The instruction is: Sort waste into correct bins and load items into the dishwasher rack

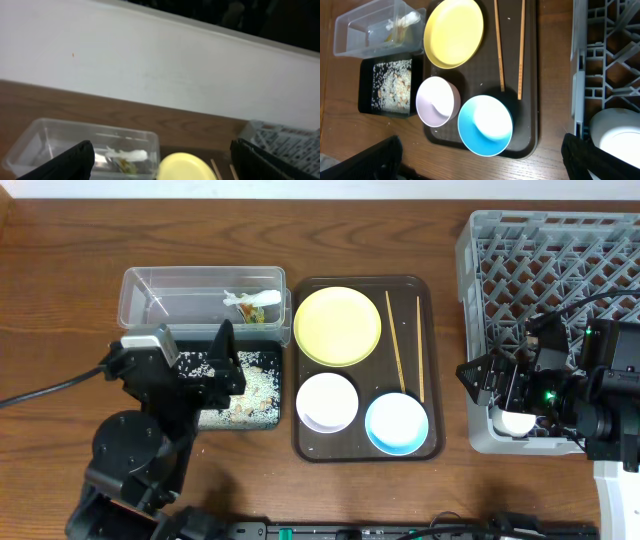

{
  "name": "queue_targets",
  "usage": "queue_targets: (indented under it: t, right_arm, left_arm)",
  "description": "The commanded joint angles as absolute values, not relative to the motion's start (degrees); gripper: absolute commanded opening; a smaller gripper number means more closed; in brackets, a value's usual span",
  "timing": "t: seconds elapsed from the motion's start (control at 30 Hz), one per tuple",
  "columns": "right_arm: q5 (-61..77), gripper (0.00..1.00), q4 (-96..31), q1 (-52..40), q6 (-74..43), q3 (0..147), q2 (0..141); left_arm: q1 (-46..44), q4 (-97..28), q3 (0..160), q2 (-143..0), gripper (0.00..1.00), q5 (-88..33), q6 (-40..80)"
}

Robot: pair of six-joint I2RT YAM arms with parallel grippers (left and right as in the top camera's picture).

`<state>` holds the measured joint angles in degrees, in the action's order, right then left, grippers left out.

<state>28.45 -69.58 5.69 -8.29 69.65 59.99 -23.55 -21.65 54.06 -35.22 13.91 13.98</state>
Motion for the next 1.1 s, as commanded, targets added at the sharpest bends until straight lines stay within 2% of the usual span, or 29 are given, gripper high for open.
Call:
queue_targets:
  t: [0.0,0.5,0.87,1.07]
  right_arm:
    - [28.29,0.99,-69.67,5.13,-8.08,70.26,60.01]
    - [28.29,0.99,-69.67,5.13,-8.08,70.26,60.01]
    - [28.29,0.99,-69.67,5.13,-8.08,70.26,60.01]
    - [28.29,0.99,-69.67,5.13,-8.08,70.26,60.01]
  left_arm:
    - [-20.47,-19.97,48.97,-31.97,0.89,8.97,7.49]
    - [-10.15,-4.08,20.47,-11.66,0.89,4.43,7.75]
    - [-6.07,-3.31,8.69,-0.89,0.89,4.47,7.73]
    - [-5.04,-2.24,4.29,-0.1,0.89,4.47,7.7]
